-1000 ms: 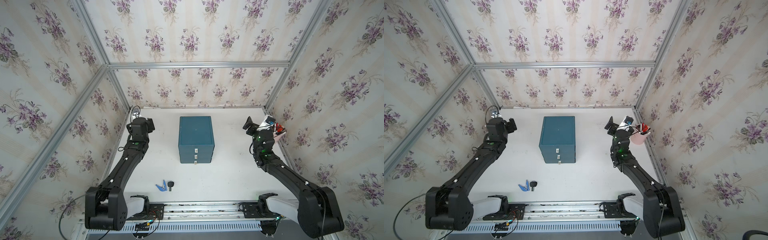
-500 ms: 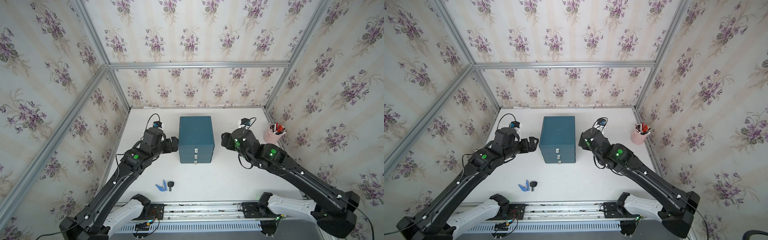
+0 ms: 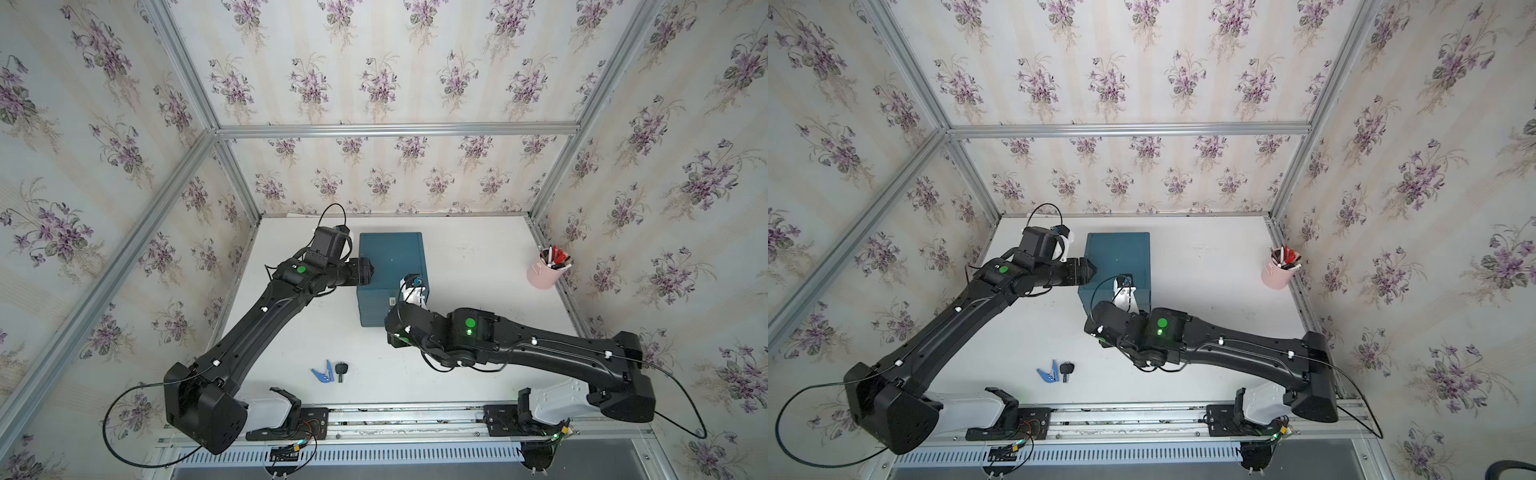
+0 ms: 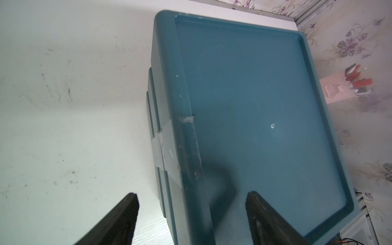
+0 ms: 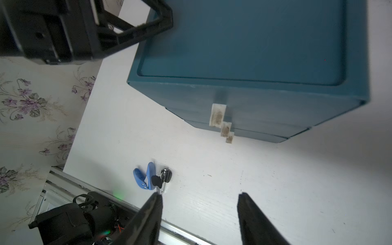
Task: Take the seed bags out of the drawer
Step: Adjust the storage box at the center of the board.
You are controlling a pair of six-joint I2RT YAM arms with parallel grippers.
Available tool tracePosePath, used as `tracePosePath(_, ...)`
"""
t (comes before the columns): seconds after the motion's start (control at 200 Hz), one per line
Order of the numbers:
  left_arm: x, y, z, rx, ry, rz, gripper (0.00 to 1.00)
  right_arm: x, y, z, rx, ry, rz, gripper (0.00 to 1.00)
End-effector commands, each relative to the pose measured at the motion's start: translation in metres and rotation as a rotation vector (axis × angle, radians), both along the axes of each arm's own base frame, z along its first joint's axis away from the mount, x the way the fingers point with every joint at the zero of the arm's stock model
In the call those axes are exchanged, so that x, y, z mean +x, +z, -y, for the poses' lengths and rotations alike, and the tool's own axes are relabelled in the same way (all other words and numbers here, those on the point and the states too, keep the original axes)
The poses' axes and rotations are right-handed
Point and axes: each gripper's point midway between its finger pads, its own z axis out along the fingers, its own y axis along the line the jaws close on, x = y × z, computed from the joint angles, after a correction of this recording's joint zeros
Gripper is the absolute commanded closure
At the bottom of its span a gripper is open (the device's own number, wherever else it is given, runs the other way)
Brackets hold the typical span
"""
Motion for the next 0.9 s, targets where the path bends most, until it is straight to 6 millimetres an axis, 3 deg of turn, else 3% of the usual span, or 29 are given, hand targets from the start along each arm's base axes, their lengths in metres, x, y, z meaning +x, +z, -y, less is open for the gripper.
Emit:
tracePosePath(0.0,0.002,0.0,0.005,-0.007,-0.033,0.02,0.19,0.016,-0.003,-0.012,0.041,-0.048,-0.017,0.48)
tracePosePath(0.15,0.005,-0.002,0.011,-0.019,-0.063,0.025,0.24,0.04,-0.017,-0.003,0.023,-0.117,-0.04,0.52)
tracePosePath(0.355,0.011,-0.003,0.012,0.0,-0.071,0.032,0.29,0.056,-0.024,-0.006,0.001,-0.117,-0.046,0.55)
tracePosePath(0.894,0.01,-0.013,0.031,-0.034,-0.145,-0.005,0.4,0.075,-0.027,0.004,-0.045,-0.16,-0.03,0.71)
